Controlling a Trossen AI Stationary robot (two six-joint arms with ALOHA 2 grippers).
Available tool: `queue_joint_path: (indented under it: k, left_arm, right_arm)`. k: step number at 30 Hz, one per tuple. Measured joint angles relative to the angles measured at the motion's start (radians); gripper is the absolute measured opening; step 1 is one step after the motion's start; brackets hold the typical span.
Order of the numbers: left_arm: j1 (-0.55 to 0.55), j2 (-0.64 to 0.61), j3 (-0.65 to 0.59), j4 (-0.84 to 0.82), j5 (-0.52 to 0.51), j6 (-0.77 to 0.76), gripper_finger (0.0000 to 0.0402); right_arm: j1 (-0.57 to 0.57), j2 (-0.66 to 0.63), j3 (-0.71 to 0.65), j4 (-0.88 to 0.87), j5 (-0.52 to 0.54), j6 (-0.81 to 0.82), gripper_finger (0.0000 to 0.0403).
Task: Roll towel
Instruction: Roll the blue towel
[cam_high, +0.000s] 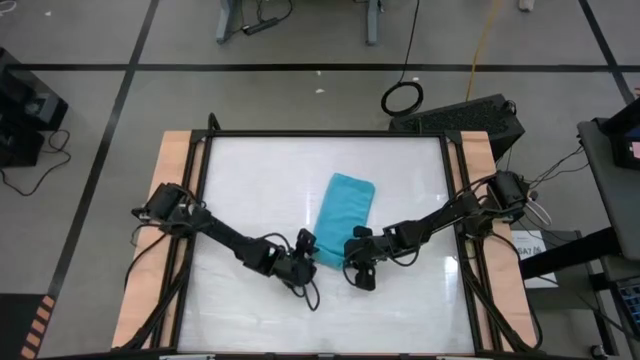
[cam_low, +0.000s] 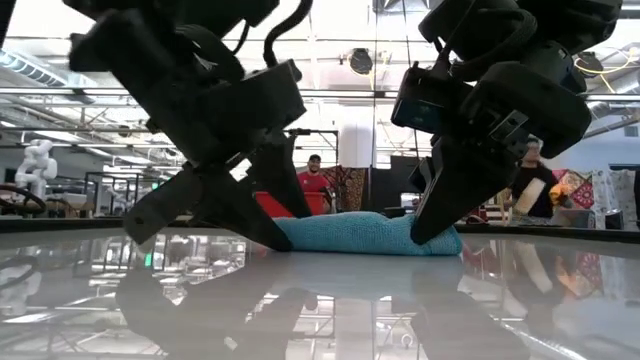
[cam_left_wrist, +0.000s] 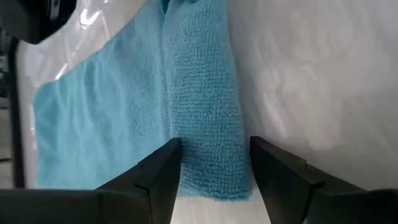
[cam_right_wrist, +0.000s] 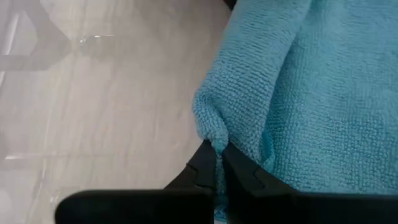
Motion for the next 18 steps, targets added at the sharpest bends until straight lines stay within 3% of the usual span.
queue_joint_path:
  k: [4,10,14,18]
  left_arm:
    - [0.036,-0.002,-0.008,0.002,0.081,0.005,0.0161]
    - [0.054,0.0,-0.01,-0.008,0.203,0.069,0.0021]
    - [0.077,-0.011,-0.004,-0.012,0.301,0.041,0.0016]
    - [0.134,-0.034,0.002,-0.007,0.55,-0.067,0.0011]
  right_arm:
    - [0.006,0.0,0.0,0.002,-0.011,0.0,0.0]
    - [0.023,-0.012,0.0,0.004,-0.038,0.0,0.0]
    - [0.04,-0.059,0.0,-0.009,-0.039,-0.009,0.0]
    - [0.055,-0.135,0.0,-0.084,-0.006,-0.009,0.0]
